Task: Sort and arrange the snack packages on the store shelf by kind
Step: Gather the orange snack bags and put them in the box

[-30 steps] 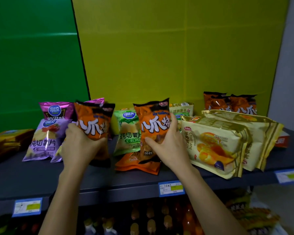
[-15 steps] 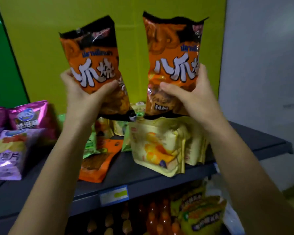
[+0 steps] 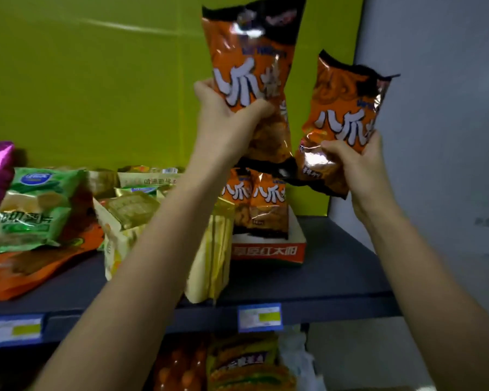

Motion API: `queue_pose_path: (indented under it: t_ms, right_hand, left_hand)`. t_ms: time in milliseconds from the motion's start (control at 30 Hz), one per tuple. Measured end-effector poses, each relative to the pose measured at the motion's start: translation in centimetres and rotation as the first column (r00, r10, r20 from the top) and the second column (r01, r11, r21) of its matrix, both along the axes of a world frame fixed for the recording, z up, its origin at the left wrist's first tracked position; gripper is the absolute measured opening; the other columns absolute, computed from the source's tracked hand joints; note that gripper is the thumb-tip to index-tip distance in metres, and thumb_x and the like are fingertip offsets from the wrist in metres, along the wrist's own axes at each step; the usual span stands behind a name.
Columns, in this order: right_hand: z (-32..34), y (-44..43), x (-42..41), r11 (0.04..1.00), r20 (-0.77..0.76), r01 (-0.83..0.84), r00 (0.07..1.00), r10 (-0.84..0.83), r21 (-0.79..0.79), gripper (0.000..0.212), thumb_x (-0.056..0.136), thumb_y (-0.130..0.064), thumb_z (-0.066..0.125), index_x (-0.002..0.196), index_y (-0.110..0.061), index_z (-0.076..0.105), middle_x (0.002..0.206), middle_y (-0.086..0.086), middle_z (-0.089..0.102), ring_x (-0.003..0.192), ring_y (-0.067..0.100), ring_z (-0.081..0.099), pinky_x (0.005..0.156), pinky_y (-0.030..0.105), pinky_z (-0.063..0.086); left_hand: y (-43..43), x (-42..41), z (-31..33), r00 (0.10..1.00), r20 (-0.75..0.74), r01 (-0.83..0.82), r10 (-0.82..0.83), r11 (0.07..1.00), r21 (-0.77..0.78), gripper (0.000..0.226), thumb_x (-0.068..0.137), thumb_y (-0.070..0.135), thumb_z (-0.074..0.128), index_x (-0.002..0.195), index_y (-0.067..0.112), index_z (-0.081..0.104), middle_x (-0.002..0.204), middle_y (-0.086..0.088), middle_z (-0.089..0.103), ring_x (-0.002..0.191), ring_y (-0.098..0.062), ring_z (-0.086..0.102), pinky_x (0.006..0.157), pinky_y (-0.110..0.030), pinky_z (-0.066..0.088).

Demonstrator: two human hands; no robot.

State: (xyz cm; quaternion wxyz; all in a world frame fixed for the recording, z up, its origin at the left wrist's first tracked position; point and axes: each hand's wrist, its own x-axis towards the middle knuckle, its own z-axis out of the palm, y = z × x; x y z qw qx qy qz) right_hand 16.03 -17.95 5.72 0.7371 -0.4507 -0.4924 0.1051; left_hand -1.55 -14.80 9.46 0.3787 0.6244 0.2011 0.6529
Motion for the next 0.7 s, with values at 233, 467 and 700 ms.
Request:
queue_pose_path:
  t_ms: [233, 467, 700]
  right_hand:
    - [-3.1, 3.2, 5.9, 0.996, -0.039, 0.048, 0.998, -0.051, -0.072, 0.061, 0.073, -0.019, 0.075, 0.119, -0.024, 0.035, 0.131, 0.0, 0.051, 0.119, 0.019, 0.052, 0.103, 0.044, 0.044]
    - [-5.3, 5.1, 8.0, 0.997, -0.168, 0.018, 0.985, -0.031, -0.079, 0.071, 0.076, -0.013, 0.072, 0.134, -0.013, 0.031, 0.135, 0.002, 0.047, 0.119, 0.017, 0.048, 0.101, 0.034, 0.042]
    - [-7.1, 7.8, 6.2, 0.956, -0.145, -0.231, 0.968, 0.206, -0.182, 0.073, 0.073, -0.029, 0.075, 0.134, -0.015, 0.038, 0.134, 0.002, 0.053, 0.119, 0.018, 0.052, 0.103, 0.041, 0.043]
  left_hand:
    - [2.0, 7.6, -7.0, 0.991, -0.027, -0.134, 0.131, 0.978, -0.161, 0.054, 0.077, 0.011, 0.07, 0.114, 0.017, 0.03, 0.124, -0.006, 0.054, 0.114, -0.02, 0.056, 0.096, -0.036, 0.048]
    - [6.0, 8.7, -11.4, 0.919, -0.106, -0.395, 0.38, 0.891, -0.222, 0.052, 0.078, 0.005, 0.069, 0.118, 0.005, 0.036, 0.121, -0.011, 0.053, 0.11, -0.019, 0.053, 0.09, -0.029, 0.045]
    - [9.1, 8.6, -14.2, 0.869, -0.21, -0.493, 0.448, 0.825, -0.277, 0.056, 0.077, -0.001, 0.068, 0.121, -0.001, 0.035, 0.124, -0.017, 0.051, 0.116, -0.028, 0.053, 0.088, -0.027, 0.044]
